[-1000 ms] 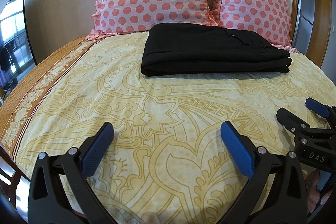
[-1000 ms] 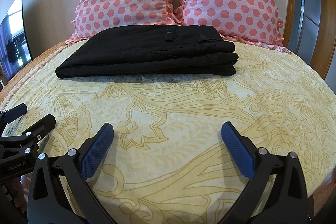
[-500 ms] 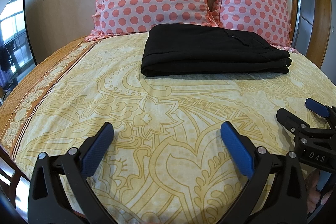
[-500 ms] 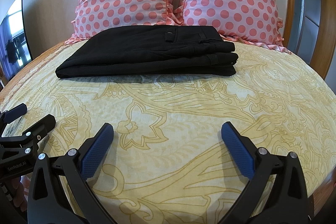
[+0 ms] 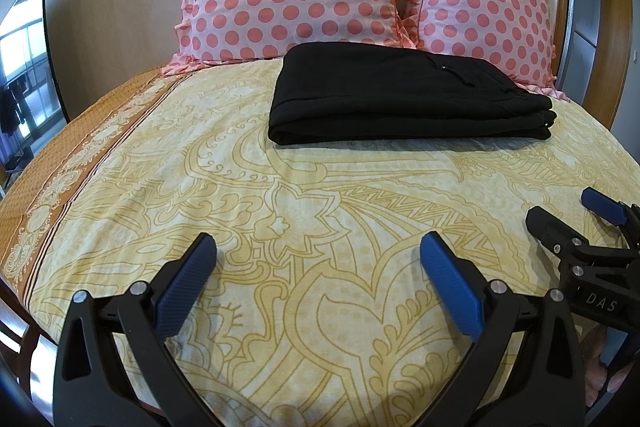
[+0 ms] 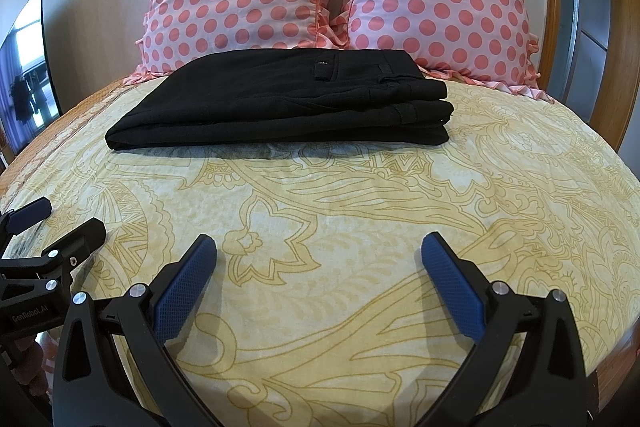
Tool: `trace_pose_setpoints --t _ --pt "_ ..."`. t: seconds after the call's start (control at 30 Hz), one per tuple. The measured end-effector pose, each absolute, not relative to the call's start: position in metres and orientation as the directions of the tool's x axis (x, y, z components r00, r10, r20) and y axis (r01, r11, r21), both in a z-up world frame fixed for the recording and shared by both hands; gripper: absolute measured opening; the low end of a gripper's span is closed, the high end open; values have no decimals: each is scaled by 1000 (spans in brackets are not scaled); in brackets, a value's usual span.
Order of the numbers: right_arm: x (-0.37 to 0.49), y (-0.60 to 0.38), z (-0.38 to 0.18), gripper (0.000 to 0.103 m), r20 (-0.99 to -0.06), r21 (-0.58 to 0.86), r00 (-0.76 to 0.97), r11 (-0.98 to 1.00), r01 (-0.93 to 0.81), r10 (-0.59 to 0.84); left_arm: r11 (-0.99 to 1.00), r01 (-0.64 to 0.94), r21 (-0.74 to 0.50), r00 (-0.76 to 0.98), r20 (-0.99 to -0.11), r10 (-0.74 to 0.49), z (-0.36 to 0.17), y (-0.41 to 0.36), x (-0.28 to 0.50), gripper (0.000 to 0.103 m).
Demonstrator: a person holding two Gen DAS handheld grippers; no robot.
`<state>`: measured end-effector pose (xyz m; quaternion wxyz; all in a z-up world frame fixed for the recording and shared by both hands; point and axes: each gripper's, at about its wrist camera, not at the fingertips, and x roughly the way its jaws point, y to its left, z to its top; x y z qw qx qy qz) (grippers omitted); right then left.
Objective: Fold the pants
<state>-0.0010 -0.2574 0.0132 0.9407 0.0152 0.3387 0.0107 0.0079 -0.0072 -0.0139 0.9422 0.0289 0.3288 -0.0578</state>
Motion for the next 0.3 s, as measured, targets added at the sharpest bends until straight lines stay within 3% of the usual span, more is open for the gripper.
trace_pose_setpoints --t 0.3 --pt "-1 -257 13 102 -637 36 770 999 -9 29 992 127 16 774 -627 -89 -15 -9 8 101"
